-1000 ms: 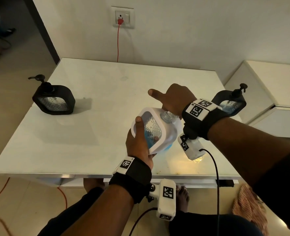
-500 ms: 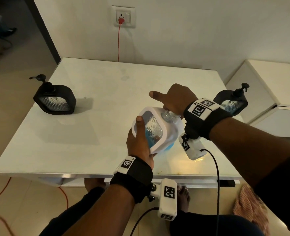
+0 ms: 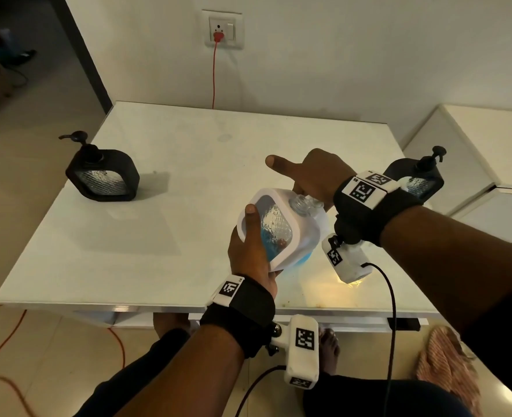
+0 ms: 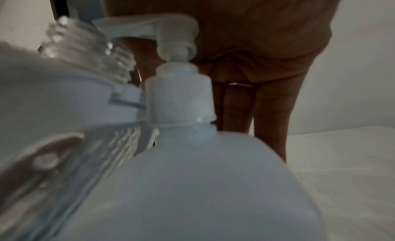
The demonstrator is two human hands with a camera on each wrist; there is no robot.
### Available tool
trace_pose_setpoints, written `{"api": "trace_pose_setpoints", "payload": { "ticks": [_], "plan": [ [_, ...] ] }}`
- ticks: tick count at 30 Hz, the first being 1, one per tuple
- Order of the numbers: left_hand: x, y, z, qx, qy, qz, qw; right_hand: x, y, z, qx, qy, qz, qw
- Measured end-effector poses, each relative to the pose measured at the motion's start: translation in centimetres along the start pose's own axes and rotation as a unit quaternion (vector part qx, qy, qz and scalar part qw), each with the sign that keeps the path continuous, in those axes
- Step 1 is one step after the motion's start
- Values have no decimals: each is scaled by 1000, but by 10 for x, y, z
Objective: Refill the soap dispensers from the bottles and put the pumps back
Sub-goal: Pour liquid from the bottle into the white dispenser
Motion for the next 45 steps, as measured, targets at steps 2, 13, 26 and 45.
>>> {"api": "trace_pose_setpoints", "payload": {
  "ticks": [2, 13, 26, 45],
  "plan": [
    [-1, -2, 1, 6, 3, 1, 1000, -2, 0, 0, 25, 16, -1, 1000],
    [1, 0, 0, 0, -1, -7, 1000, 1, 2, 2, -25, 2, 0, 1000],
    [0, -1, 2, 5, 11, 4, 1000, 4, -4, 1, -35, 13, -1, 999],
    [-2, -3, 3, 9, 8, 1, 1000, 0, -3, 1, 6, 7, 9, 1000]
  ]
}}
Point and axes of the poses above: each hand's wrist, its own x-axis away from the middle knuckle, its own z-axis out of the back of the hand, y = z × x, the point moved 6 cm from there along -x, towards the middle knuckle, and after that the axes turned 11 degrees about z, right-handed, at the moved point
